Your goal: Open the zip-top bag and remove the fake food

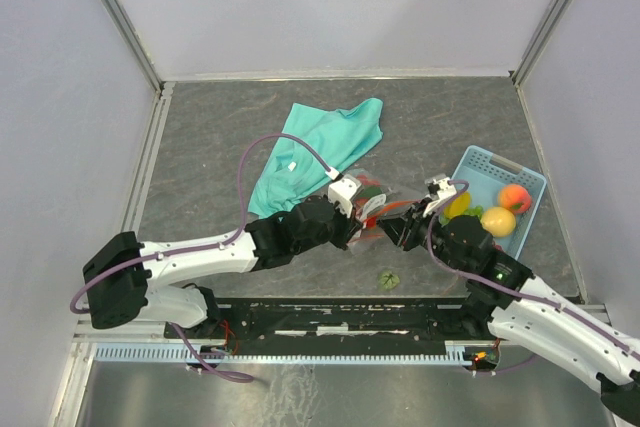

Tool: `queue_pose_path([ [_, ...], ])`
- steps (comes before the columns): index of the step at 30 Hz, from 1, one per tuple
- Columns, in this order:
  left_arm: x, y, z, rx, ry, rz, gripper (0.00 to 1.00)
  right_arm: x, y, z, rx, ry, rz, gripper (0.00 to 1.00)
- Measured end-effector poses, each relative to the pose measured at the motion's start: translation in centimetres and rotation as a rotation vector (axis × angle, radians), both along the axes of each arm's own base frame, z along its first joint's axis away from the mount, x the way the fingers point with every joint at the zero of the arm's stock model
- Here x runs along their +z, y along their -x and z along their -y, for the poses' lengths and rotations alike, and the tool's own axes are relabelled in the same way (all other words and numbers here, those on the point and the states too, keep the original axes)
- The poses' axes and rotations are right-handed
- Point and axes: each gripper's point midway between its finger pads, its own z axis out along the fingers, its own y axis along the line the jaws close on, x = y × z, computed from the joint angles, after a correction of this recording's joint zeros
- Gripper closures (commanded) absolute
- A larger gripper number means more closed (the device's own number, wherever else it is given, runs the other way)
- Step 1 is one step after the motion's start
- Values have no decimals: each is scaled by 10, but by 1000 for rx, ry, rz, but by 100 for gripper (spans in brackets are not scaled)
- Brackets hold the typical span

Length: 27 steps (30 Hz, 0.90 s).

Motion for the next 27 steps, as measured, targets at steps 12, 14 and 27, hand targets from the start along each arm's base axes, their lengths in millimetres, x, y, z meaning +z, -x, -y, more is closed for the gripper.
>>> queue_pose_path([
  [12, 14, 12, 17, -45, 129, -80, 97, -93, -36, 25, -282, 268, -212, 39],
  [14, 19, 17, 24, -75, 169, -98, 97, -92, -46, 34, -381, 229, -199, 27],
  [27, 50, 3, -4, -87, 252, -111, 21, -103, -70, 42, -586, 40, -202, 3],
])
